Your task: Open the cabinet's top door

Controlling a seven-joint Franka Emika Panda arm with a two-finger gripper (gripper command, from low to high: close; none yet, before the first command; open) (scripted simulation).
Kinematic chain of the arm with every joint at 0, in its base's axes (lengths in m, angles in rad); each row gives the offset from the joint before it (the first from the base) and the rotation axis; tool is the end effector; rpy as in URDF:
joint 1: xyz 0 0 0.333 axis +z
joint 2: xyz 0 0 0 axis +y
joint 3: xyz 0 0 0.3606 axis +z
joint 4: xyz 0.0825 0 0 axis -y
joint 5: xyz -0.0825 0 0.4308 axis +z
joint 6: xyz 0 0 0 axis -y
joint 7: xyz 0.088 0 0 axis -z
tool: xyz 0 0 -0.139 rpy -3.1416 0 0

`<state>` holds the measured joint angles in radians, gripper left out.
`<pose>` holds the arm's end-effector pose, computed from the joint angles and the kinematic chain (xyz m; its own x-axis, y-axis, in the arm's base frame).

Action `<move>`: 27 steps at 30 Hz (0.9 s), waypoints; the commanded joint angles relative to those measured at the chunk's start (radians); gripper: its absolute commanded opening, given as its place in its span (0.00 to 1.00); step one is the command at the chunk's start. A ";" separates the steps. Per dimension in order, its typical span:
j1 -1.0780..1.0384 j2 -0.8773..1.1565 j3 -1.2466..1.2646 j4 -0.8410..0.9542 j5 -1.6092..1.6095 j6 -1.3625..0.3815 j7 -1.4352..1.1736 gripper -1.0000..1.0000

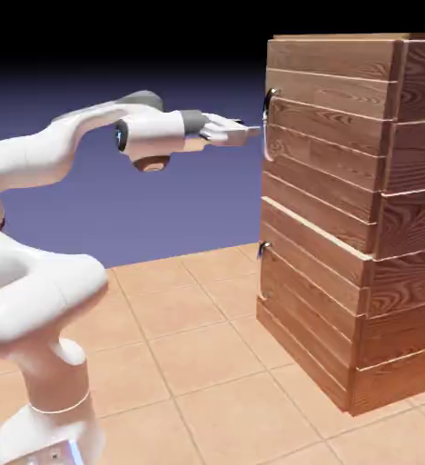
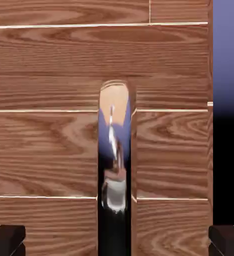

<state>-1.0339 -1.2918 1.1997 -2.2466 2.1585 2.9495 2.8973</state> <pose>0.4592 0.2301 0.5853 0.0358 0.7060 -0.7073 0.0339 0.7065 0.7069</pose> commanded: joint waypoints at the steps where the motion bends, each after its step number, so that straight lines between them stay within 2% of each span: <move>1: -0.034 -0.005 0.008 0.021 0.012 -0.014 0.000 0.50; 3: -0.074 -0.010 0.017 0.045 0.025 -0.031 0.000 0.50; 4: -0.074 -0.010 0.017 0.045 0.025 -0.031 0.000 0.00; 5: -0.074 -0.010 0.017 0.045 0.025 -0.031 0.000 0.00; 17: 0.065 -0.344 -0.197 -0.327 0.114 -0.551 -0.010 0.00; 27: 0.265 -0.344 -0.529 -0.627 -0.023 -0.930 -0.237 0.00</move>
<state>-0.7694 -1.6363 0.6708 -2.8736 2.1343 2.0211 2.6610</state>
